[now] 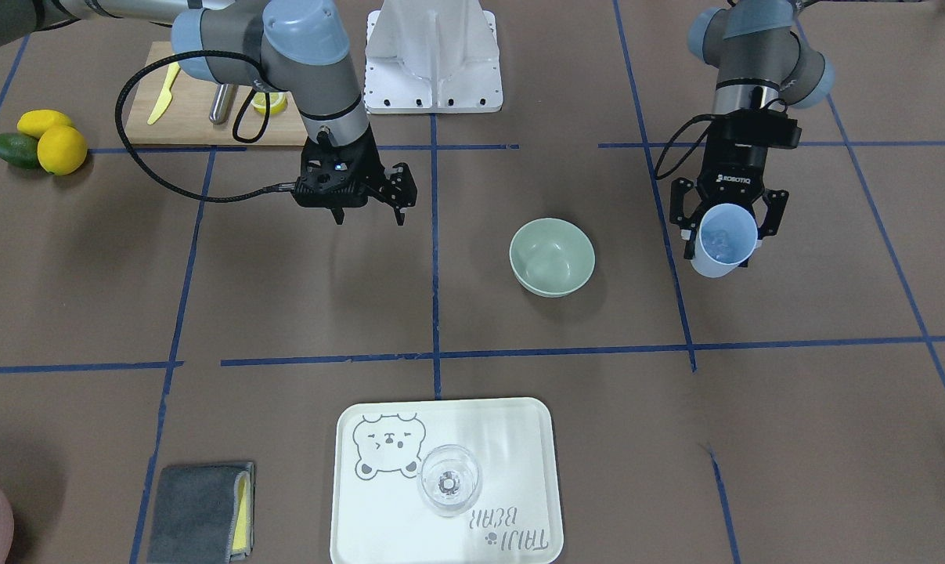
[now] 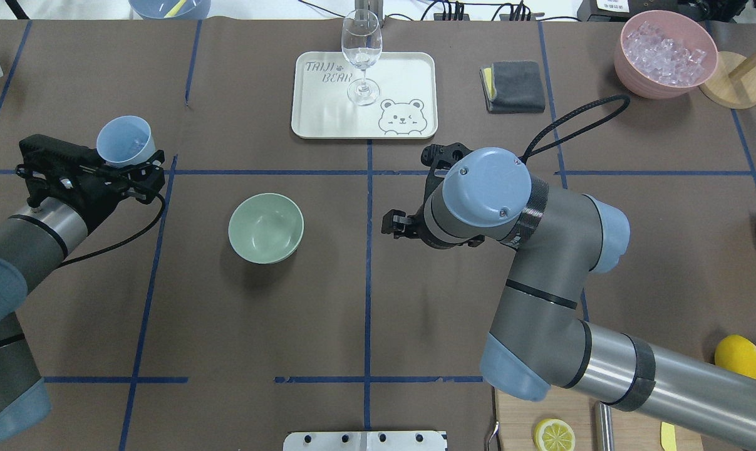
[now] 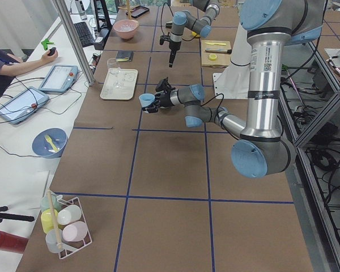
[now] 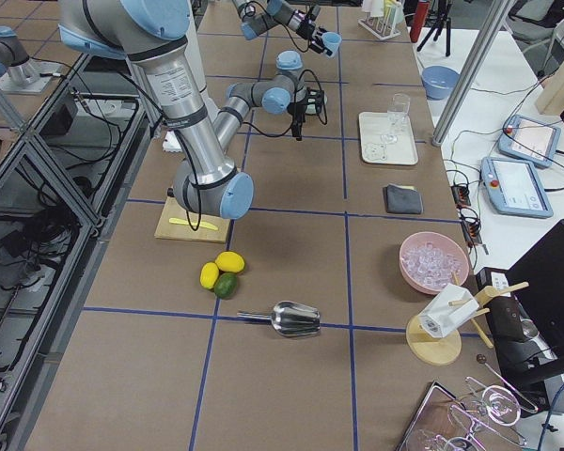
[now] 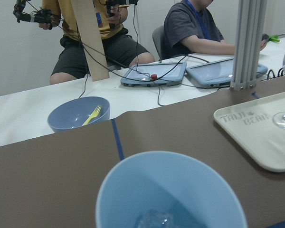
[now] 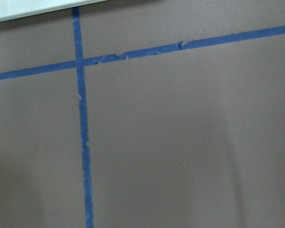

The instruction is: Pour ice into bowl

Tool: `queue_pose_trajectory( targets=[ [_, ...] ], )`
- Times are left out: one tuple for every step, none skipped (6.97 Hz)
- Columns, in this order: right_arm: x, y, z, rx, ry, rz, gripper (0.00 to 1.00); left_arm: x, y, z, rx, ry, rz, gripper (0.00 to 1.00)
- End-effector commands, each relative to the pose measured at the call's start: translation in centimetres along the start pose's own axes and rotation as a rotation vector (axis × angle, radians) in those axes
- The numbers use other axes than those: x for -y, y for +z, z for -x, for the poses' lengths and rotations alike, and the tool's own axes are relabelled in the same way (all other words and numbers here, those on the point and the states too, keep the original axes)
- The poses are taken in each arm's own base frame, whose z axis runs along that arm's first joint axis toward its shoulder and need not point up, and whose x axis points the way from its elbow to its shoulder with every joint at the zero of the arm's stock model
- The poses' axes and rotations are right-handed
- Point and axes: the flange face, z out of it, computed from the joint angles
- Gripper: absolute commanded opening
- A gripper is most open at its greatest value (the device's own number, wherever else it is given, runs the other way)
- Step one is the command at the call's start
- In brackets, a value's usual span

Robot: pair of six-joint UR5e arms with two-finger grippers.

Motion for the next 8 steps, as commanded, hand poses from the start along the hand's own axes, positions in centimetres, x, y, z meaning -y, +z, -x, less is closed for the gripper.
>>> queue_pose_trajectory(
  targets=[
    [-0.1,-0.2,0.0,0.007,0.003,-0.002,1.00,0.0,1.2,-1.2,-0.008,0.001,-0.001,0.00],
    [-0.1,-0.5,0.1,0.013,0.007,-0.005,1.00,0.1,1.1,-1.1,0.011,-0.010,-0.021,0.00],
    [0.0,-0.6,0.1,0.016,0.008,-0.007,1.00,-0.7,0.2,-1.5,0.127,0.007,-0.138,0.00],
    [-0.1,-0.6,0.1,0.015,0.011,-0.007,1.00,-2.7,0.1,-2.3,0.178,0.044,-0.153,0.00],
    [-0.1,-0.6,0.1,0.015,0.011,-0.008,1.00,-4.3,-0.4,-3.3,0.215,0.081,-0.170,0.00],
    [0.0,-0.6,0.2,0.015,0.011,-0.010,1.00,-6.2,-0.6,-5.0,0.259,0.171,-0.136,0.00],
    [-0.1,-0.6,0.3,0.016,0.011,-0.009,1.00,-7.2,-0.7,-6.1,0.278,0.231,-0.102,0.00],
    [-0.1,-0.7,0.3,0.018,0.011,-0.009,1.00,-8.4,-1.0,-7.2,0.308,0.297,-0.092,0.00]
  ],
)
